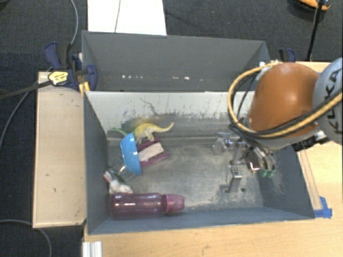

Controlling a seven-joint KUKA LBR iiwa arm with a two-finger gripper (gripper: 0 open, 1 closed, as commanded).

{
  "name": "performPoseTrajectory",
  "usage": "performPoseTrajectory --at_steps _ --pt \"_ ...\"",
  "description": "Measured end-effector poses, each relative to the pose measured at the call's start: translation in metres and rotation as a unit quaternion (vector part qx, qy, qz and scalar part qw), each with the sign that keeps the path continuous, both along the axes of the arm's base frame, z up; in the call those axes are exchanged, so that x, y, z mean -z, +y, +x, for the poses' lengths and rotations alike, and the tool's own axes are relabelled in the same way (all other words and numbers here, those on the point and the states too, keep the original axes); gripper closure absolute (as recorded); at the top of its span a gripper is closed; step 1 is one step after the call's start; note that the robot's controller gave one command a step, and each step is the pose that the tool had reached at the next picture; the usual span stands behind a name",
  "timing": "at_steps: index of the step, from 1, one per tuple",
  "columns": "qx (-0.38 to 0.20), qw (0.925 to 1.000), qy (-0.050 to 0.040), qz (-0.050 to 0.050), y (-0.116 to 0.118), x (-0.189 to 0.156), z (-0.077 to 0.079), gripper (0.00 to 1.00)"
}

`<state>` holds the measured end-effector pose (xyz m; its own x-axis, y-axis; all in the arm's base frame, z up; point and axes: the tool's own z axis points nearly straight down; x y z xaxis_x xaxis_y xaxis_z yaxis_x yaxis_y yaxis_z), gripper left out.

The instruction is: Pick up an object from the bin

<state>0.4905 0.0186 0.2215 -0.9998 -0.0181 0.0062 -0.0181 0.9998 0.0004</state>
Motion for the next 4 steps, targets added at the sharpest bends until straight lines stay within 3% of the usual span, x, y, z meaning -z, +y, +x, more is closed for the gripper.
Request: performPoseTrajectory --at_steps 1,2,3,4 --pt "0.0 1.0 -0.0043 0.0 0.0 -0.004 0.002 0.0" --pt "-0.016 0.9999 -0.0073 0.0 0.031 0.033 0.01 0.0" --pt "-0.036 0.9993 -0.0033 0.0 0.084 0.067 0.01 0.0" --pt "-0.062 0.9981 -0.0084 0.002 0.1 0.105 0.02 0.0"
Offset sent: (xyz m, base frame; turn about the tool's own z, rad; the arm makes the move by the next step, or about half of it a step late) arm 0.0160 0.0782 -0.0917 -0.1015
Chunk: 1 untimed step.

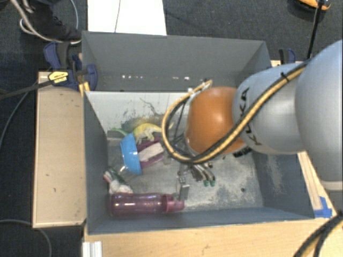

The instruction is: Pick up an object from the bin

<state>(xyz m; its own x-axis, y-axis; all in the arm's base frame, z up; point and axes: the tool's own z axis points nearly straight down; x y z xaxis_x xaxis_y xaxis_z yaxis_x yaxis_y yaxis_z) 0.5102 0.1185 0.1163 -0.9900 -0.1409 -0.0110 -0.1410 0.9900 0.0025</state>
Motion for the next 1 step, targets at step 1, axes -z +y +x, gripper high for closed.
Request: performPoseTrajectory --at_steps 1 --pt "-0.048 0.9988 0.0017 -0.004 0.025 0.0217 -0.0156 0.0"
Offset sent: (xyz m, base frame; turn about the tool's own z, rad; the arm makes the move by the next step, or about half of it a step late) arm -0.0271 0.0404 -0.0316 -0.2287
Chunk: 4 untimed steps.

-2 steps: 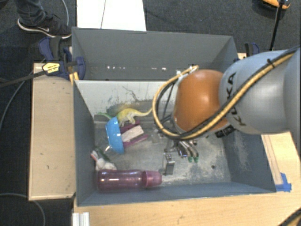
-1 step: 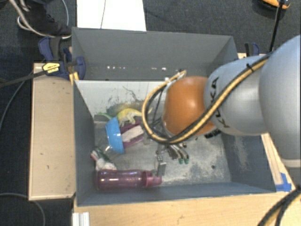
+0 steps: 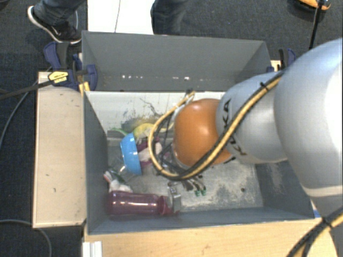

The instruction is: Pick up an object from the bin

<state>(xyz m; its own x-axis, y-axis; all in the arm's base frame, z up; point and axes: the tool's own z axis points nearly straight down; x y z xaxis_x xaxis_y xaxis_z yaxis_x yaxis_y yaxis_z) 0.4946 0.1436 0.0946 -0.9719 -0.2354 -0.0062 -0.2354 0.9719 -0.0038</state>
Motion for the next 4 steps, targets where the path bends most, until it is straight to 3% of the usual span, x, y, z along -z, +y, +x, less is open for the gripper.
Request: performPoseTrajectory --at_steps 1,2,3,4 --pt "-0.062 0.9981 0.0003 -0.002 0.015 0.006 -0.008 0.0" --pt "-0.089 0.996 0.0033 0.001 0.007 -0.025 0.024 0.0" --pt "-0.103 0.9946 -0.0067 0.0 -0.008 -0.056 0.05 0.0" --pt "-0.041 0.9992 0.0018 0.001 -0.011 -0.046 0.033 0.0"
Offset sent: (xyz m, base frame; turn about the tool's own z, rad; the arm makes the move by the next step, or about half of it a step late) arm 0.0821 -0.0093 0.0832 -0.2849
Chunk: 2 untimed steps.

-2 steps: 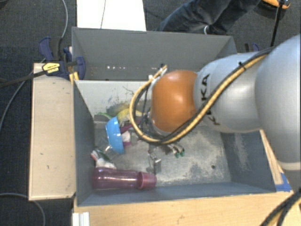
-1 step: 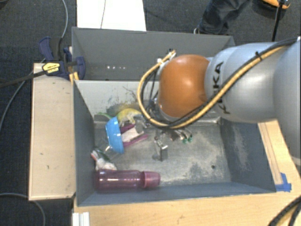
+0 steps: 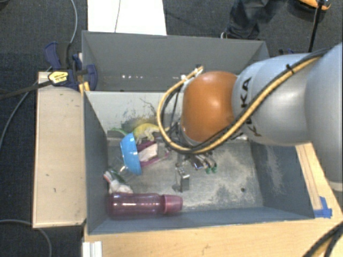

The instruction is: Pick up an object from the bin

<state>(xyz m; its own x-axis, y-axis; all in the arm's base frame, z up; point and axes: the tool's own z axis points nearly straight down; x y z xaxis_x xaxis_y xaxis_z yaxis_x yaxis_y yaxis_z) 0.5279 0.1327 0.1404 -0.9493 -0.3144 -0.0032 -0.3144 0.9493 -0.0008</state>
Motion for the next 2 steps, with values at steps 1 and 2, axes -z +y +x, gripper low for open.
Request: performPoseTrajectory --at_steps 1,2 --pt "-0.047 0.9989 -0.0058 0.0 0.004 0.008 -0.006 0.0" --pt "-0.054 0.9986 -0.004 0.0 0.009 0.03 -0.028 0.0"
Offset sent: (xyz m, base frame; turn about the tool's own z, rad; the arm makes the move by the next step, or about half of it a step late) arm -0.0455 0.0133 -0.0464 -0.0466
